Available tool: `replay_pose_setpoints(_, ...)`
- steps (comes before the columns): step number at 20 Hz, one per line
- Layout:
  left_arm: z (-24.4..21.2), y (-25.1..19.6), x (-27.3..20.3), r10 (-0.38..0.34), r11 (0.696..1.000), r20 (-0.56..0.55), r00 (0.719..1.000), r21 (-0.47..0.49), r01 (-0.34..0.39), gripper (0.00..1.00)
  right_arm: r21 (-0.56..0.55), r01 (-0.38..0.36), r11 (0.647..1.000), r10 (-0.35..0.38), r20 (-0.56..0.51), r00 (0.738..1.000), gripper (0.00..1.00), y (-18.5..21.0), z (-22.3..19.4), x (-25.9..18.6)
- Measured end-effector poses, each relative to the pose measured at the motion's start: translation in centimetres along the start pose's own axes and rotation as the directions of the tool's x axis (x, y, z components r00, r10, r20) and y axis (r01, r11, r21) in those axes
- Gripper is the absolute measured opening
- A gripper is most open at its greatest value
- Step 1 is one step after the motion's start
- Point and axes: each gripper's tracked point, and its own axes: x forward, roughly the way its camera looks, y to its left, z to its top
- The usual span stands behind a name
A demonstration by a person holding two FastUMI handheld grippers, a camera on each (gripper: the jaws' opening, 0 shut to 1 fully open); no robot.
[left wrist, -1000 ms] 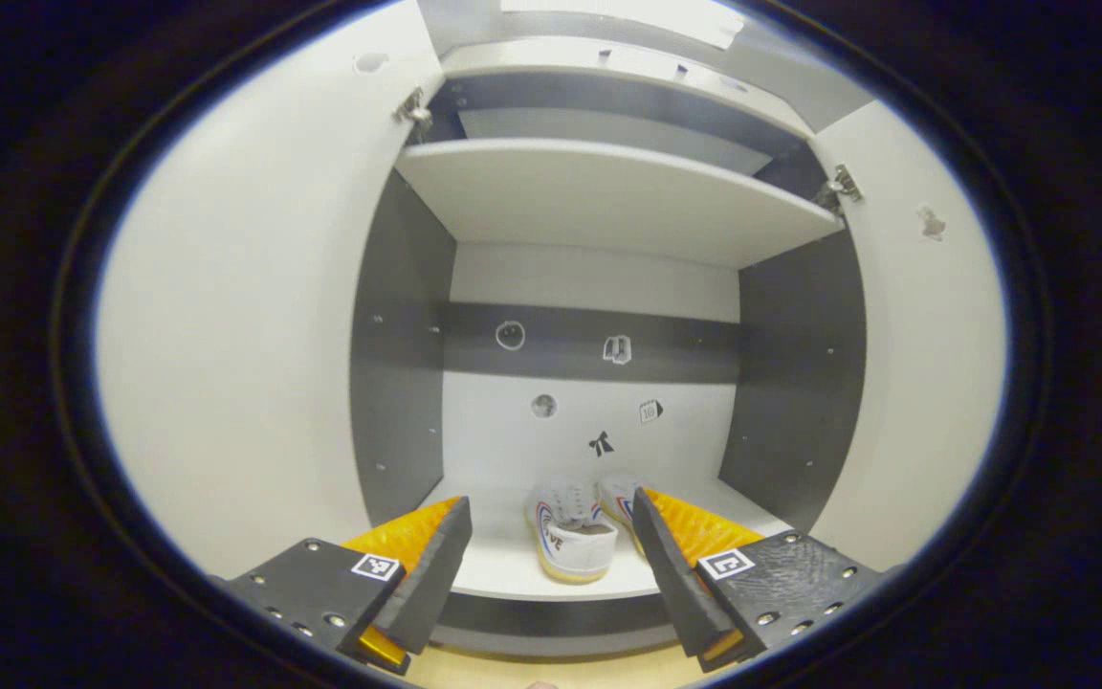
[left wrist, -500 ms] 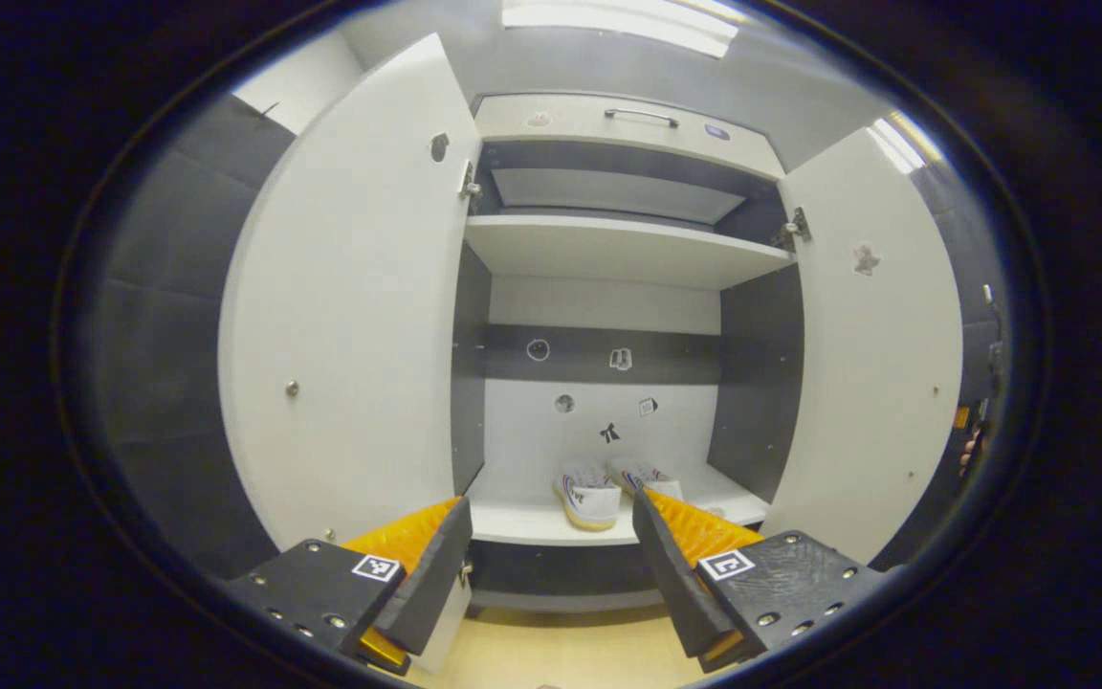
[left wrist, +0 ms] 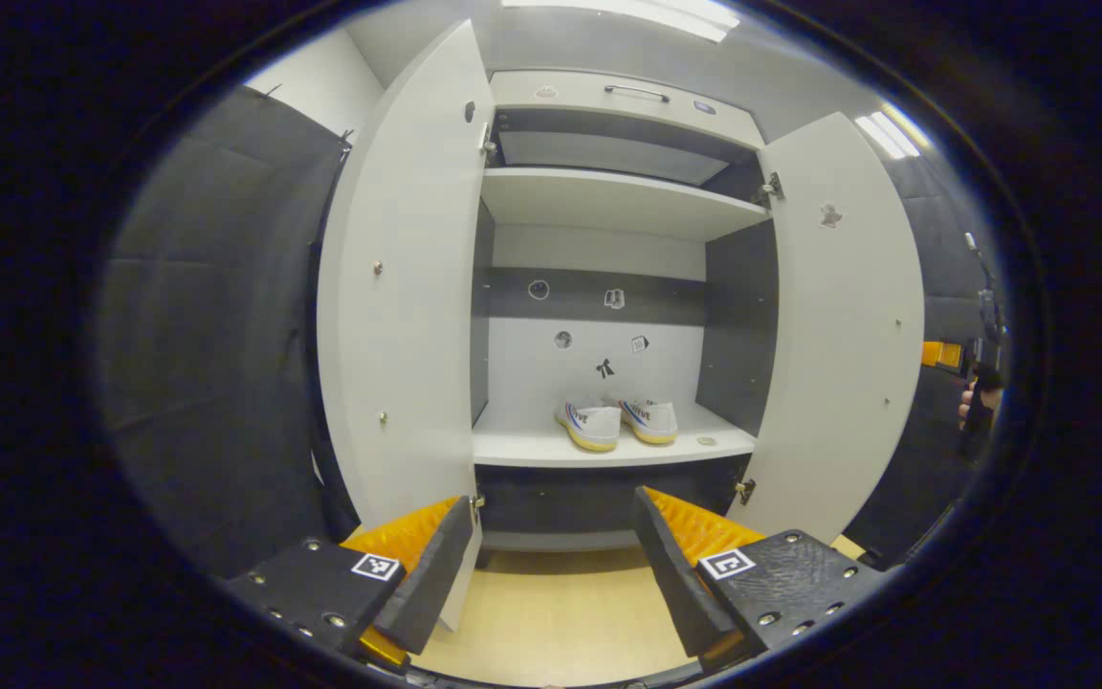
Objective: Grab one shoe with the right hand and put it into the shoe cabinet, grab the other shoe with the left hand and put it into the shoe cabinet; then close the right door with the right hand and the left door with the left hand.
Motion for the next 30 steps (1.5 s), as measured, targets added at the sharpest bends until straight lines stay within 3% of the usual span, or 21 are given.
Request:
replay_pose_setpoints(7,-0.4,1.6,-2.6,-0.001,1.000,0.037,0.999,-0.026,0.002,0.96,-0.171,0.032,0.985,-0.029,0.022,0.999,0.97,1.1,0.1,-0.4)
replay_pose_setpoints(11,-0.9,3.4,-4.1,0.029,0.999,0.032,0.999,-0.027,-0.028,0.97,-0.128,0.049,0.991,-0.047,0.017,0.999,0.97,1.2,-0.2,-0.7)
replay_pose_setpoints(15,-1.2,5.4,-5.2,0.073,0.997,0.031,0.997,-0.016,-0.073,0.96,-0.102,0.016,0.995,-0.015,0.007,1.000,0.97,2.8,-0.8,-1.4)
replay_pose_setpoints(18,-0.5,7.8,-6.4,0.160,0.987,0.091,0.983,0.021,-0.162,0.97,-0.125,-0.035,0.992,0.036,0.007,0.999,0.97,5.1,-1.2,-2.0)
replay_pose_setpoints(23,-1.8,8.8,-7.5,0.195,0.981,0.067,0.978,-0.001,-0.196,0.96,-0.174,-0.043,0.984,0.047,0.017,0.999,0.97,7.0,-1.2,-2.5)
replay_pose_setpoints(30,-2.2,10.8,-8.9,0.269,0.963,0.068,0.961,-0.019,-0.268,0.97,-0.161,-0.128,0.979,0.134,0.024,0.991,0.97,11.3,-1.9,-2.5)
